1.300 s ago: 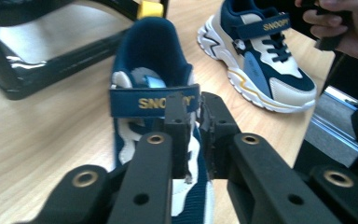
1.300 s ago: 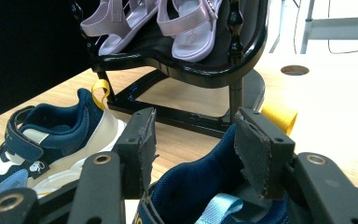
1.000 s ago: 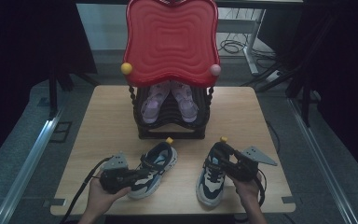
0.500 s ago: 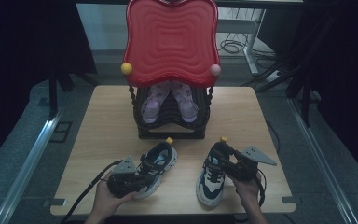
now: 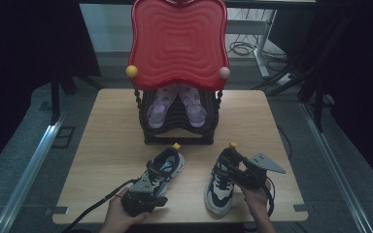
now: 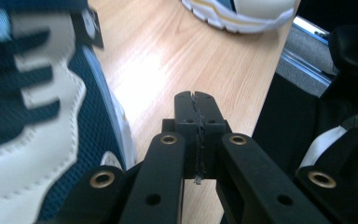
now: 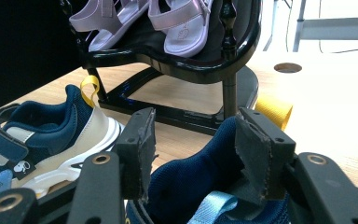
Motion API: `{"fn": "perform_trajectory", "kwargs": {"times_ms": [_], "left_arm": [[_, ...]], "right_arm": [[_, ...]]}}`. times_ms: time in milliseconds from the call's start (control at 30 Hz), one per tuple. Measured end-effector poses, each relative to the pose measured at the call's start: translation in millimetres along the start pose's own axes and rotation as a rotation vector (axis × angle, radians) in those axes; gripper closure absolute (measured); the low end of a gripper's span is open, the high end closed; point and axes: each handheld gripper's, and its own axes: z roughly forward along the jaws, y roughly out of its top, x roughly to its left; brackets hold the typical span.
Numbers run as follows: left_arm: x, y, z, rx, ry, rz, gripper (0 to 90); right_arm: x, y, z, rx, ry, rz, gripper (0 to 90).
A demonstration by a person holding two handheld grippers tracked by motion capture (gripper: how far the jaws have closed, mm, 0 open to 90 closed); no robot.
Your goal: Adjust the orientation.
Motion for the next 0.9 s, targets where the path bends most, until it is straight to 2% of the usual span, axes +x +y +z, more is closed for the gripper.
{"fn": "perform_trajectory", "kwargs": {"times_ms": [167,333,433,667,900], "left_arm": [[3.5,-4.1,-1.2,0.019,0.033,-0.003,89.3],[9.7,-7.9,-5.3,0.021,0.050,-0.026,89.1],[15.8,-11.8,-9.7,0.015,0.046,-0.045,89.3],[22.0,-15.1,-13.8,0.020,0.045,-0.059,89.5],[33.9,-20.0,-20.4,0.024,0.062,-0.081,89.3]], "right_arm": [[0.5,0.4,-0.9,-0.007,0.000,-0.003,47.9],[0.4,0.2,-0.6,-0.006,-0.001,-0.005,47.9],[0.6,0.0,-0.6,-0.005,-0.001,-0.003,47.9],[0.4,-0.3,-0.2,-0.004,-0.004,0.000,47.9],[-1.6,-0.2,-1.3,-0.007,-0.009,0.003,47.9]]}}
